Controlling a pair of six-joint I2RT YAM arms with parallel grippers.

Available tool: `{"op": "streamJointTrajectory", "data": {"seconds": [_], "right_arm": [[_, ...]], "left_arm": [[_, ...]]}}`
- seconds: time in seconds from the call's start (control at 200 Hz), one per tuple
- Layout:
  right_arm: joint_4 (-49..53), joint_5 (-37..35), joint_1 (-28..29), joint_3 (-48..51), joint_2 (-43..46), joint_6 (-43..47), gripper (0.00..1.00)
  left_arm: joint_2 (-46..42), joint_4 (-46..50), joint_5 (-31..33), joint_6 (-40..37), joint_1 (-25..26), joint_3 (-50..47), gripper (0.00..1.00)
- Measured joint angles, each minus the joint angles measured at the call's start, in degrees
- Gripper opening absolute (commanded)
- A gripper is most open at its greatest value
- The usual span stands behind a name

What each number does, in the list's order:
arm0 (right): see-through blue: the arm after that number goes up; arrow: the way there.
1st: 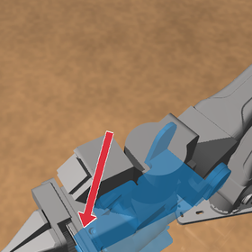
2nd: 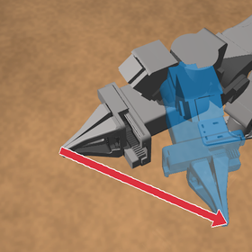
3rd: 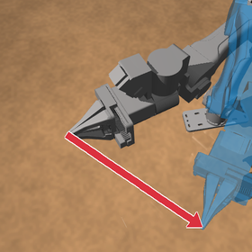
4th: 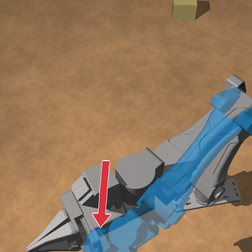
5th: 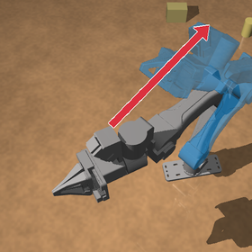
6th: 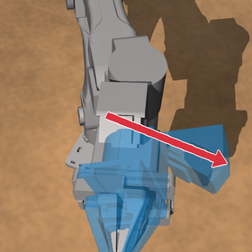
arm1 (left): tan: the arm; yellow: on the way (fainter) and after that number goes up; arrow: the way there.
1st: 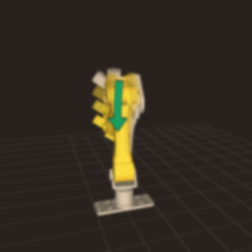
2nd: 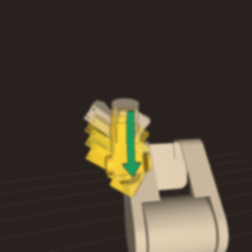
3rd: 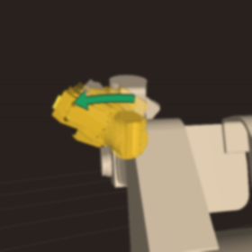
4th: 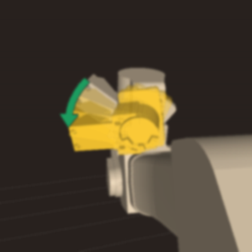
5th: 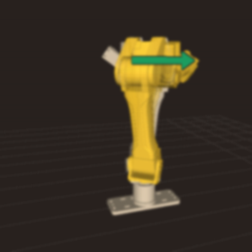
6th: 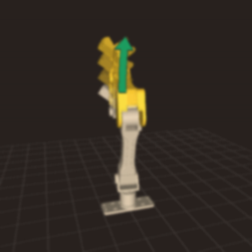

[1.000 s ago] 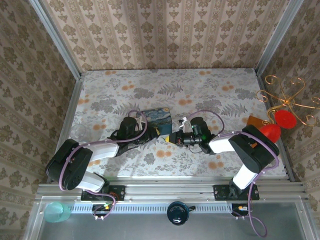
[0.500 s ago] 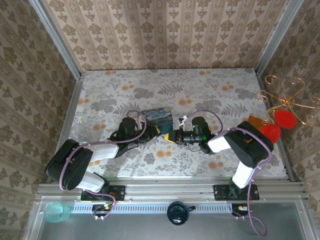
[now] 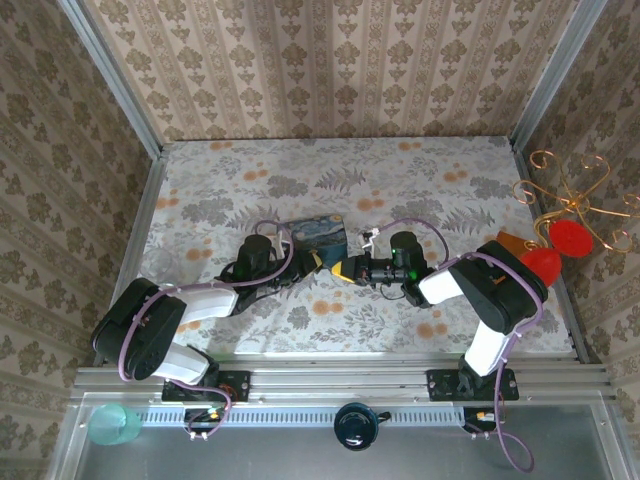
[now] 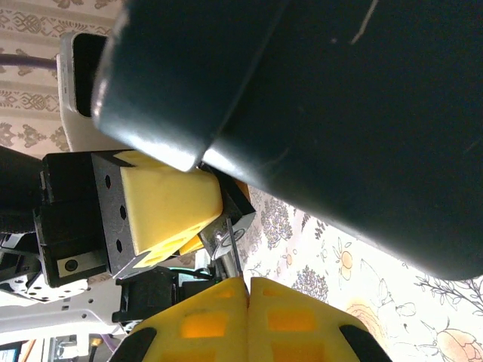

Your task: Unlock a padlock with a key

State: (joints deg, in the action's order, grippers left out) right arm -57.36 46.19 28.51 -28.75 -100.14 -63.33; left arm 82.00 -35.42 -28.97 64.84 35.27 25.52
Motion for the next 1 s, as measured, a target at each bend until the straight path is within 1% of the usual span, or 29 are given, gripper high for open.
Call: {"op": "streamJointTrajectory", "data": {"seconds": [0.33, 1.0], "right_arm": [[-2.3, 0.4, 0.0, 0.9, 0.0, -0.3, 0.0], [-1.7, 0.6, 0.0, 2.3, 0.0, -0.1, 0.0]], "left_arm": [[0.0, -1.0, 0.0, 1.2, 0.0, 0.0, 0.07], [1.2, -2.5, -0.4, 1.5, 0.0, 0.0, 0.1]]}}
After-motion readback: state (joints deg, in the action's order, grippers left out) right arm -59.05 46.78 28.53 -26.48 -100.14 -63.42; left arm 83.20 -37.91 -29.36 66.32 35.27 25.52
